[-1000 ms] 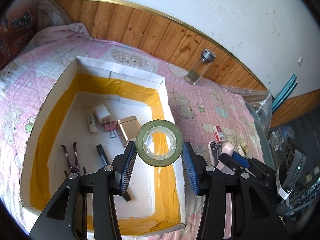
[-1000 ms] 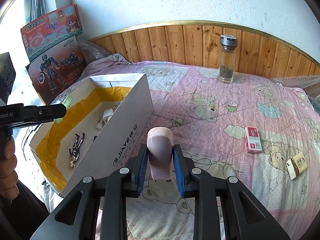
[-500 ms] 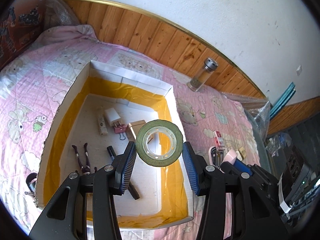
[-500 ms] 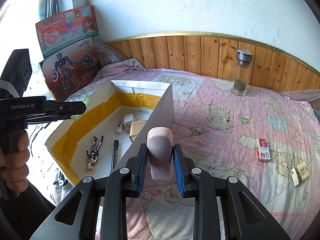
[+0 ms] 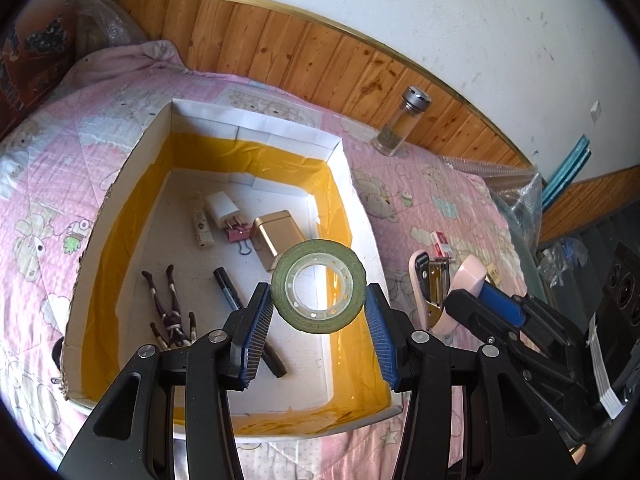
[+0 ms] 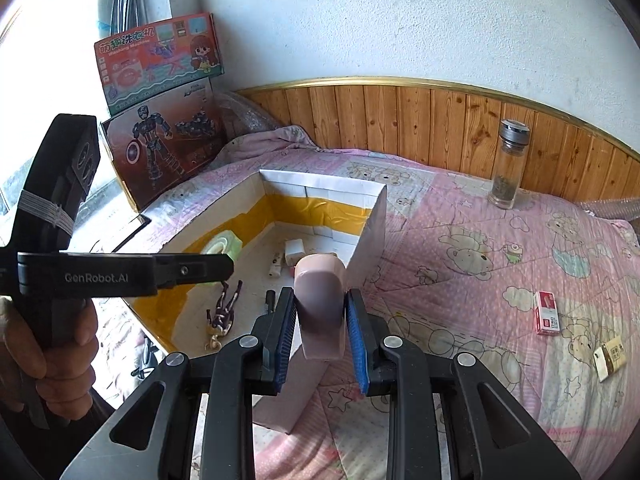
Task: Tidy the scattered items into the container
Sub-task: 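Carry the stapler and tape with both grippers toward the box, then bring the stapler and tape over the box opening with both grippers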
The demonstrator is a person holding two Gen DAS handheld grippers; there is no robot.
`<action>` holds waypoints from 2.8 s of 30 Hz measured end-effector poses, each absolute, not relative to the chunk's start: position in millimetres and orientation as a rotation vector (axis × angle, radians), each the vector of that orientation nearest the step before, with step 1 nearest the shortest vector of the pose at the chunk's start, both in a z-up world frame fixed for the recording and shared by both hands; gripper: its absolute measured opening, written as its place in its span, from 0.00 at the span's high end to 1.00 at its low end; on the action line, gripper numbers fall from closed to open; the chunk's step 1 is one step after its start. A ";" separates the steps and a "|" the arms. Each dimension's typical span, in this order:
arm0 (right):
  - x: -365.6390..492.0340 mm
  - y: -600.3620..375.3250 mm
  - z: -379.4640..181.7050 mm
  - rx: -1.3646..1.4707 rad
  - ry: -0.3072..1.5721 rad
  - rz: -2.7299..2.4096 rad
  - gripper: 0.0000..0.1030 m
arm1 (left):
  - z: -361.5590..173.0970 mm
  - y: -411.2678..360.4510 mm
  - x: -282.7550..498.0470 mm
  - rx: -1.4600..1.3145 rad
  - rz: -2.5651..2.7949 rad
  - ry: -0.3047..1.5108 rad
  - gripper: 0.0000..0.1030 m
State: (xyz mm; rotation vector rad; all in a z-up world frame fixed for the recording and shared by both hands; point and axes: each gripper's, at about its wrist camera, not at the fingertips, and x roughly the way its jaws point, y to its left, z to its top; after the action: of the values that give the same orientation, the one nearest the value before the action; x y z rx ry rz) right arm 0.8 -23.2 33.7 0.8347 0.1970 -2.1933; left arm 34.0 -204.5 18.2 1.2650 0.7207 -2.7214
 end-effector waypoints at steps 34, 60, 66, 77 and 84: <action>-43.7 -72.5 49.1 0.914 0.146 -2.130 0.74 | 4.7 -196.6 26.0 1.317 -2.686 0.698 0.52; -85.8 -107.3 61.4 0.989 0.244 -2.104 0.74 | -4.6 -202.7 18.5 1.342 -2.668 0.865 0.52; -98.9 -119.9 53.7 1.031 0.281 -2.081 0.74 | -11.4 -217.4 19.4 1.319 -2.603 0.977 0.52; -126.3 -137.9 38.8 1.111 0.329 -2.049 0.74 | -26.9 -218.8 7.9 1.370 -2.523 1.107 0.52; -139.7 -156.5 27.3 1.127 0.413 -2.035 0.74 | -33.8 -215.3 -0.8 1.395 -2.498 1.163 0.52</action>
State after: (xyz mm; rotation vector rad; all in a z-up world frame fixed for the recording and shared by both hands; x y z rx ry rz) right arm -139.7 -156.5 27.3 1.1268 0.4132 -2.0354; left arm -0.8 -215.3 -33.8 1.3954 1.1628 -2.4976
